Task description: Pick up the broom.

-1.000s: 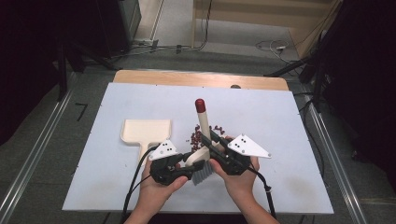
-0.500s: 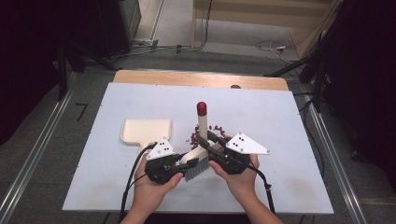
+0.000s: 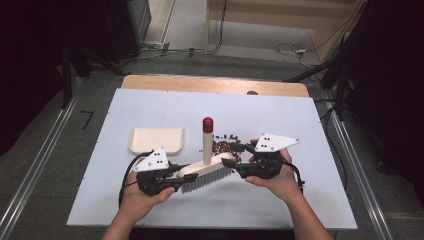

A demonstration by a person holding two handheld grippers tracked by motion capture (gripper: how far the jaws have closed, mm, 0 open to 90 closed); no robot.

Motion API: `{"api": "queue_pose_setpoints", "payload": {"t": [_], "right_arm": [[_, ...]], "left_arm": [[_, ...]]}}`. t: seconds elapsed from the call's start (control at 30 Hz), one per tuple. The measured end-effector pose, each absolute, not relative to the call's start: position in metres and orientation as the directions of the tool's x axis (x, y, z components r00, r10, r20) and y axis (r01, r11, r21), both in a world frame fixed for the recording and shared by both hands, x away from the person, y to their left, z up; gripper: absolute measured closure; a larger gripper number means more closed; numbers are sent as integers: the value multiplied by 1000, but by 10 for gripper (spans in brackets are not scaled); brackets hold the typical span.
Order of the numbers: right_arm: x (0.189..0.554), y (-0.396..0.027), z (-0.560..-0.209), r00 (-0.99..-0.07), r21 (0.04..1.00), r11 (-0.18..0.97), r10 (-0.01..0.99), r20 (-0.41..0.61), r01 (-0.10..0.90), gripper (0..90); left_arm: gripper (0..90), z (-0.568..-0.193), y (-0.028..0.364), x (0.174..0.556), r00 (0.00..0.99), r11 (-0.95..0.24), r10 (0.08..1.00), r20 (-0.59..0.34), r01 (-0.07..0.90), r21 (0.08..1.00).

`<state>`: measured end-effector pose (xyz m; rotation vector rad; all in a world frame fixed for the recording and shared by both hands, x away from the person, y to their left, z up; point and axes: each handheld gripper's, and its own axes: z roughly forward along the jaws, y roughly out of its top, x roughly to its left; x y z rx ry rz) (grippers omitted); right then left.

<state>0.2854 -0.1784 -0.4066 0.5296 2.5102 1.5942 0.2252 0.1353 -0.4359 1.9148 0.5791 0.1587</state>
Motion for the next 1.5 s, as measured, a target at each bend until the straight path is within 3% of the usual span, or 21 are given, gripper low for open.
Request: {"api": "queue_pose_setpoints", "payload": {"t": [0.07, 0.4, 0.8, 0.9, 1.03, 1.23, 1.3, 1.33, 1.37, 1.47, 1.5], "right_arm": [[285, -178, -409, -955, 876, 427, 275, 110, 224, 408], [279, -157, -428, -979, 806, 557, 136, 149, 200, 448], [278, -151, -438, -965, 775, 594, 3, 264, 214, 586], [275, -153, -437, -960, 796, 577, -75, 271, 180, 655], [269, -148, -435, -972, 802, 576, -54, 231, 158, 659], [265, -147, -432, -988, 815, 561, 45, 145, 145, 660], [270, -154, -428, -987, 827, 538, 100, 129, 163, 660], [270, -154, -428, -987, 827, 538, 100, 129, 163, 660], [275, -160, -427, -981, 838, 514, 149, 123, 183, 659], [279, -166, -425, -971, 855, 477, 211, 116, 205, 660], [284, -174, -423, -955, 867, 442, 275, 113, 230, 660]], "left_arm": [[686, -437, 138, 225, 887, -311, 438, -149, 305, 900], [686, -438, 143, 222, 938, -378, 320, -133, 255, 890], [686, -441, 145, 224, 956, -382, 223, -190, 265, 885], [680, -443, 152, 227, 957, -326, 163, -241, 283, 902], [653, -444, 156, 228, 955, -322, 193, -223, 277, 906], [501, -442, 163, 229, 914, -256, 363, -179, 283, 924], [351, -442, 170, 231, 886, -214, 423, -191, 303, 929], [351, -442, 173, 232, 868, -196, 455, -197, 314, 929], [270, -442, 176, 233, 854, -182, 479, -202, 322, 929], [209, -442, 182, 234, 819, -146, 535, -209, 333, 932], [126, -442, 183, 234, 806, -137, 551, -214, 340, 930]]}}
